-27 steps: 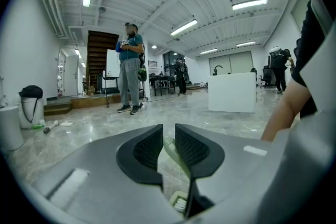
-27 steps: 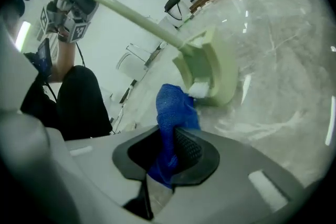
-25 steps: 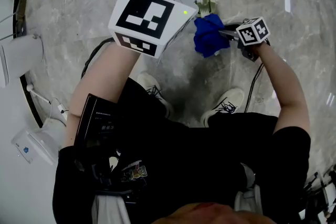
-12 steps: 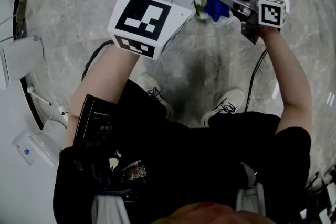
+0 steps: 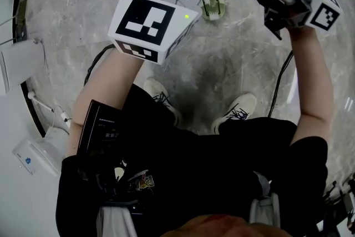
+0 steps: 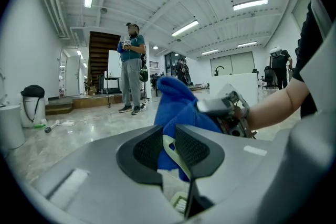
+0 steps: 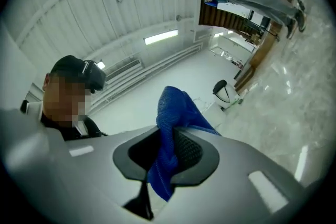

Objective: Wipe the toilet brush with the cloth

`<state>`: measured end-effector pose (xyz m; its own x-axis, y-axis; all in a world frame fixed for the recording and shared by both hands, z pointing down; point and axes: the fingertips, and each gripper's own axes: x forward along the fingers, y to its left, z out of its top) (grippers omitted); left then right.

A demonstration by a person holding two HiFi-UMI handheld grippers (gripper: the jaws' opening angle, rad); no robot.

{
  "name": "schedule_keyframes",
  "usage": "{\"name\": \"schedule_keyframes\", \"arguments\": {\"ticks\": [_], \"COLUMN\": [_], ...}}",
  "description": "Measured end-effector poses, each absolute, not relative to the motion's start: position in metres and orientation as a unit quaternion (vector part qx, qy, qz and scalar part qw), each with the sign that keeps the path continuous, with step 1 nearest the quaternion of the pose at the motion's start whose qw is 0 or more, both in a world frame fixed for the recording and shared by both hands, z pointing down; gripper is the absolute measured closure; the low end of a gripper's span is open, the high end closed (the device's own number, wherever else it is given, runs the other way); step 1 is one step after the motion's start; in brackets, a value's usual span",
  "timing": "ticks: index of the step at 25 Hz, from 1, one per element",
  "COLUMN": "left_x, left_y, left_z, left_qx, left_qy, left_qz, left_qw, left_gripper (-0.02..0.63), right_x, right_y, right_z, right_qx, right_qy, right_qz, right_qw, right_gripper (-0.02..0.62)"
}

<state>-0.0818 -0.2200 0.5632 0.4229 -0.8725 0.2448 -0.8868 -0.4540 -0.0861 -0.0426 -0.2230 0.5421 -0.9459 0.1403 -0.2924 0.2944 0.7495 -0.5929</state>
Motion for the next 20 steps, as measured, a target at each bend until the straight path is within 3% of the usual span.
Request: {"name": "schedule_keyframes", "arguments": {"ticks": [2,7,13,16,20], "left_x": [-0.083,-0.078,-0.076,-0.076,-0.076], "left_y": [-0.222,-0.219,-0.214,-0.213,-0.208], "left_z": [0.564,0.560,0.557,0.558,0.561], "left_qx": [0.842,0.847,0.849,0.847,0.847], "left_qy": [-0.523,-0.515,-0.511,-0.514,-0.513], "left_qz": [0.127,0.130,0.132,0.132,0.137], "left_qw": [0.032,0.023,0.017,0.021,0.020], "left_gripper": [0.528,0.528,0.528,0.528,0.528], "right_x": [-0.049,-0.058,-0.117,-0.113,-0.049], "right_y": [-0.227,-0.244,-0.261,-0.298,-0.328], "right_z": [0.591,0.787,0.751,0.797,0.863], "right_qx": [0.094,-0.102,-0.057,-0.161,-0.288], "right_qy": [0.924,0.869,0.910,0.901,0.860], "right_qz": [-0.365,-0.467,-0.397,-0.366,-0.318], "right_qw": [0.071,-0.127,-0.100,-0.167,-0.276], "right_gripper": [0.529,0.529,0.529,0.529,0.529]}}
